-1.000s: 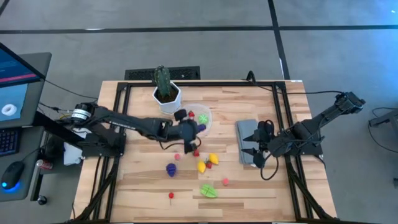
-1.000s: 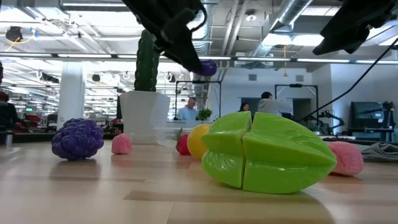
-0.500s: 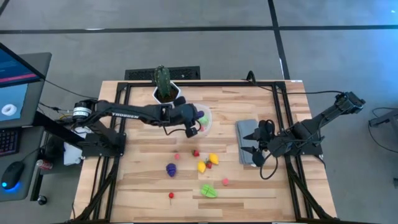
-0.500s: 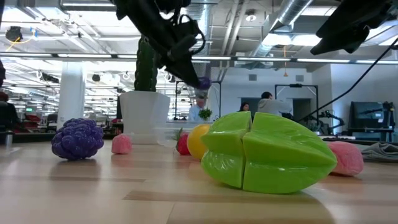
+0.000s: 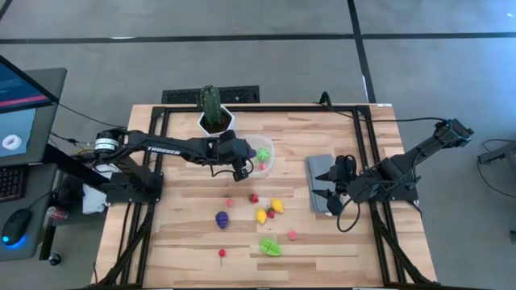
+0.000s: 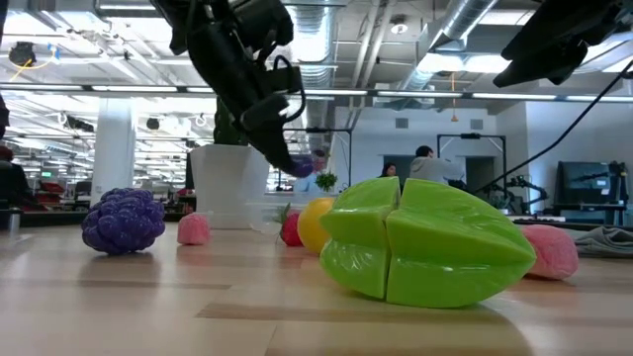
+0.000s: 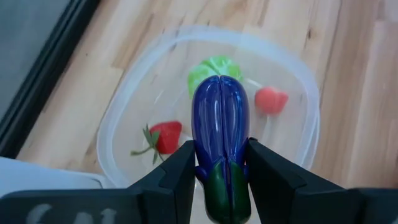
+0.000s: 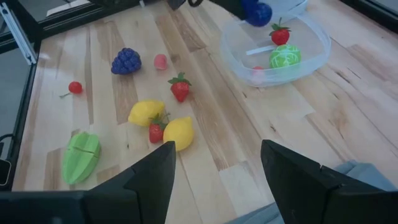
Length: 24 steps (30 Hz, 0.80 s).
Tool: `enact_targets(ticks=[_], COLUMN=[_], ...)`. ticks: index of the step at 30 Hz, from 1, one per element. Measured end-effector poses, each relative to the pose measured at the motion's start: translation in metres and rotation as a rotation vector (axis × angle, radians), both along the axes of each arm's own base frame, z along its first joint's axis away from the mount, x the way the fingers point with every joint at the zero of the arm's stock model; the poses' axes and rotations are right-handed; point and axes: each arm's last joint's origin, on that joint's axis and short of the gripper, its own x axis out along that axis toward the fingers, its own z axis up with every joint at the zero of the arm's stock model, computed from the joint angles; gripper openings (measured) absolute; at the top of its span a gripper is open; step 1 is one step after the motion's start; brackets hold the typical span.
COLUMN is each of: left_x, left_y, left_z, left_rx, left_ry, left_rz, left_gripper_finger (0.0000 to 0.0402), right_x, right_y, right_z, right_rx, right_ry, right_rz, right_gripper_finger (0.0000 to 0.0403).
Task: Pick and placing Produce into tupperware
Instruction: Put the eggplant into the transparent bin
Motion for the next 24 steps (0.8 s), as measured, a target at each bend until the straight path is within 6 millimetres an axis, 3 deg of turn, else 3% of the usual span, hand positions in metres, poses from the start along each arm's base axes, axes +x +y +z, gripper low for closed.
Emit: enact_targets(ticks=[8,24], left_x=[-0.0056,-0.002], left_y=[0.0036,0.0042], left_z=[-0.0104,-0.0075], left_rx=[-0.022,-0.012], left_ry=[0.018,-0.03], left_rz=[-0.004,-0.006], left_gripper_finger=[0.0115,0.0125], right_x=[0.0,0.0005], right_y=[0.0,0.0003], right_z=[0.0,0.0007], right_rx=[0.003,0.014], right_ry=[-0.001,-0.01], right_rz=[-0.002,-0.007], right_gripper_finger=[0.026,0.026])
